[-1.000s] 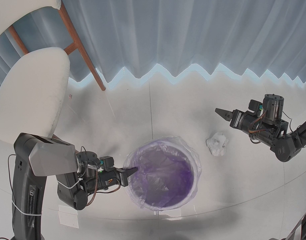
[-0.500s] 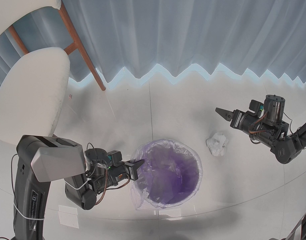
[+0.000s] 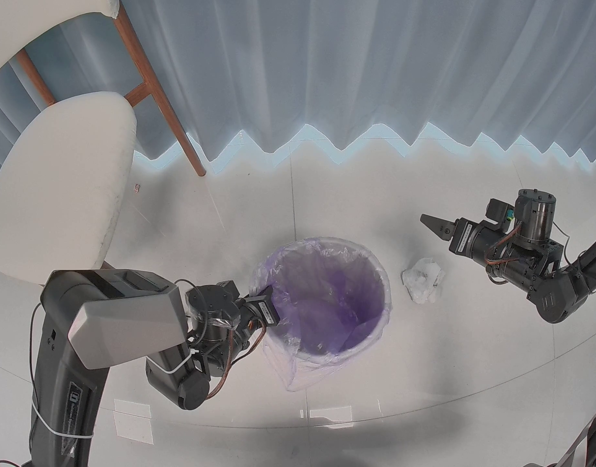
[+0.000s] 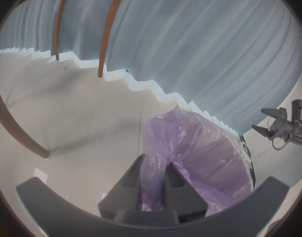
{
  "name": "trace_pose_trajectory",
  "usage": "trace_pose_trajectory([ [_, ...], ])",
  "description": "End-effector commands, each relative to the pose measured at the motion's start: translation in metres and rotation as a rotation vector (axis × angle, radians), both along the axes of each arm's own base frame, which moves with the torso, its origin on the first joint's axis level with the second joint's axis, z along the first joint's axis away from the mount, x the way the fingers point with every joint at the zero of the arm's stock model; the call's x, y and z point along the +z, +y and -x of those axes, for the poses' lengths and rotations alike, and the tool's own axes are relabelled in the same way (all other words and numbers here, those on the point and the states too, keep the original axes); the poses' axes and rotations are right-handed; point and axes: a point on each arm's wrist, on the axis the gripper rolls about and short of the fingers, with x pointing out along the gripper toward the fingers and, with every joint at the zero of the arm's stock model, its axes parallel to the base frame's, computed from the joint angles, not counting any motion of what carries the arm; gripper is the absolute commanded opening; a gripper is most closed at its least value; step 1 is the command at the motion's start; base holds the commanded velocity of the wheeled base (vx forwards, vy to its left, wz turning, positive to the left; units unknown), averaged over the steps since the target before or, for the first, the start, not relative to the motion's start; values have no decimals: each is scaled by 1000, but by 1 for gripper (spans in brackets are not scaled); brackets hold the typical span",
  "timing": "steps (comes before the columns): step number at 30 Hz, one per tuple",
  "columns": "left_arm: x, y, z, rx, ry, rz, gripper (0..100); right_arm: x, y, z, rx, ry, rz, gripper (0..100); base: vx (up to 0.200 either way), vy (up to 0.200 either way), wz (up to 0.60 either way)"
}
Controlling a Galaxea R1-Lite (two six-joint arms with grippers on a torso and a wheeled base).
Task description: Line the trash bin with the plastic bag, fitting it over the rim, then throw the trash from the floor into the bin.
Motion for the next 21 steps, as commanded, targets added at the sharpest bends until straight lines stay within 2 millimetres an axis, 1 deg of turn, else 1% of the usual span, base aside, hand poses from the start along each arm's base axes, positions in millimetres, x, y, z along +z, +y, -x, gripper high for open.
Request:
trace_pose_trajectory([
  [1,4,-27,10,7,-13,50,0,-3,0,2,1,12,1,100,0,0,0],
  [2,5,-28,11,8,-14,56,0,-3,0,2,0,12,1,100,0,0,0],
  [4,10,-42,20,10,-12,97,0,-4,0,2,1,15,1,100,0,0,0],
  [5,13,-45,23,10,-18,103,0,-4,0,2,0,15,1,100,0,0,0],
  [7,13,-48,26,12,-18,101,0,-4,0,3,0,16,3,100,0,0,0],
  [8,10,-53,30,10,-11,95,0,-4,0,3,0,16,3,100,0,0,0],
  [9,10,-53,31,12,-12,94,100,-4,0,3,0,15,3,100,0,0,0],
  [12,7,-53,30,23,-7,92,100,-4,0,3,-1,6,2,100,0,0,0],
  [16,12,-51,29,31,-3,136,100,-7,0,6,-1,-2,1,100,0,0,0],
  [19,21,-47,29,38,-12,154,100,-11,-1,9,-1,4,3,100,0,0,0],
  [21,30,-38,31,47,-15,158,100,-12,-1,11,-1,6,2,100,0,0,0],
])
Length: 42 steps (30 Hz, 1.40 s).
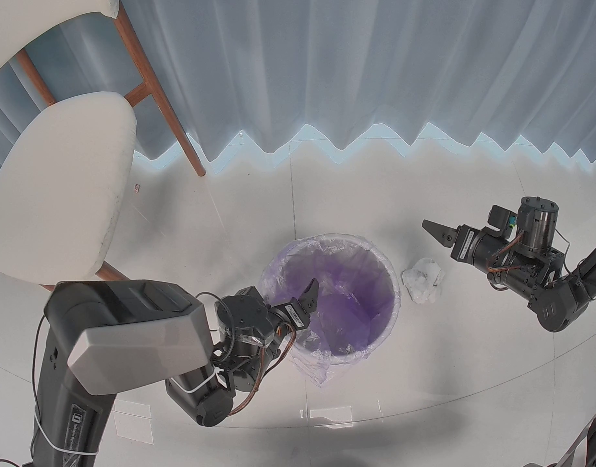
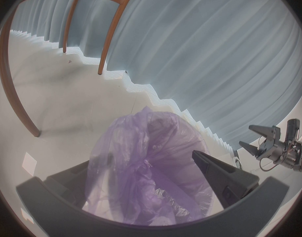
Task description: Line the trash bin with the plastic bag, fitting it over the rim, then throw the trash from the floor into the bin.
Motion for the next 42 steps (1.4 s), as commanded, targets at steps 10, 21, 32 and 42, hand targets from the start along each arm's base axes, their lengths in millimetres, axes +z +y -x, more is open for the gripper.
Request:
trace_pose_trajectory([
  [10,11,64,36,23,131,-76,100,-7,0,2,2,13,0,100,0,0,0],
  [21,-1,90,28,-41,197,-74,100,-8,2,2,7,19,1,100,0,0,0],
  [32,-14,79,9,-51,177,-61,0,-8,1,3,3,19,0,100,0,0,0],
  [42,-31,90,5,-13,226,-84,0,-13,2,6,5,38,3,100,0,0,0],
])
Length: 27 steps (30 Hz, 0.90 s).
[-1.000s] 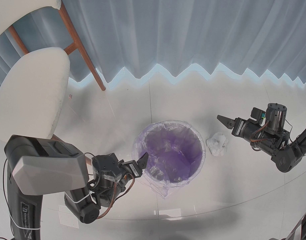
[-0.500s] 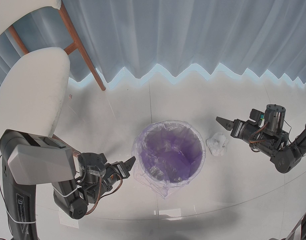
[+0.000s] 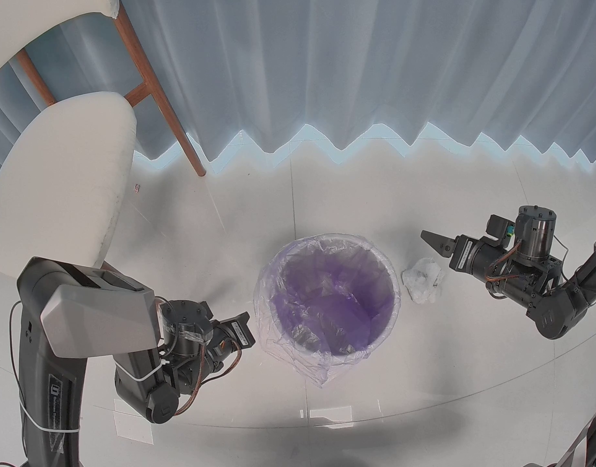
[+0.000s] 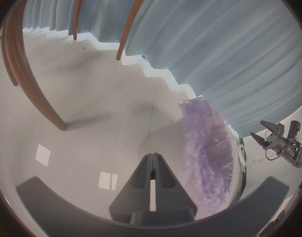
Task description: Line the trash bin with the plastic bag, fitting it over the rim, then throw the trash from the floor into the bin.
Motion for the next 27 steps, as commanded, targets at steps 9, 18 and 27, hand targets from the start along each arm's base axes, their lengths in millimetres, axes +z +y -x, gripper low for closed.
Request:
trace_pose_trajectory([
  [9,12,12,6,39,8,38,100,-3,0,3,0,12,1,100,0,0,0],
  [18,30,10,17,9,-2,92,100,-8,1,7,2,-1,3,100,0,0,0],
  [27,14,-3,-1,-23,-11,93,0,-9,1,7,-10,-8,4,100,0,0,0],
])
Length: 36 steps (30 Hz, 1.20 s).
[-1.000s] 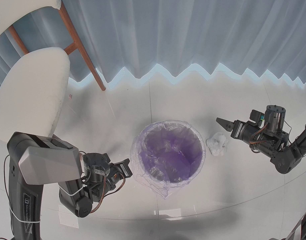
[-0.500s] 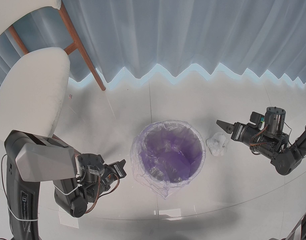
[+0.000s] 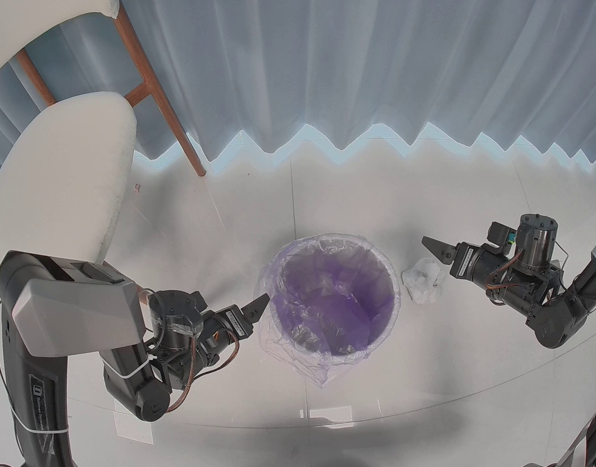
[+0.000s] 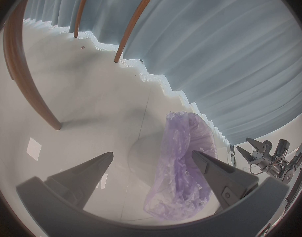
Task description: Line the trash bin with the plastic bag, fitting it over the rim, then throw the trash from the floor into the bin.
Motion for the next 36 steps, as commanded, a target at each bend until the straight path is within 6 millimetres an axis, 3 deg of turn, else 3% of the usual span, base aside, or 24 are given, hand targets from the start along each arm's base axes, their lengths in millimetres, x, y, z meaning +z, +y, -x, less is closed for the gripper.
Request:
trace_pose_trajectory([
  [1,-13,-6,-11,1,4,-3,0,-1,0,0,-3,3,-1,100,0,0,0],
  [15,-22,-6,-17,9,15,-6,0,-1,-1,1,-6,3,-2,100,0,0,0],
  [21,-45,-4,-24,30,50,-28,0,-2,-1,2,-4,9,-2,100,0,0,0],
  [28,-68,0,-50,65,33,-37,0,-3,-1,6,-5,17,-2,100,0,0,0],
  [34,-103,1,-58,37,26,-179,0,-7,-1,7,-4,1,-1,100,0,0,0],
  [36,-107,0,-61,33,16,-191,0,-9,-1,8,-4,3,-1,100,0,0,0],
])
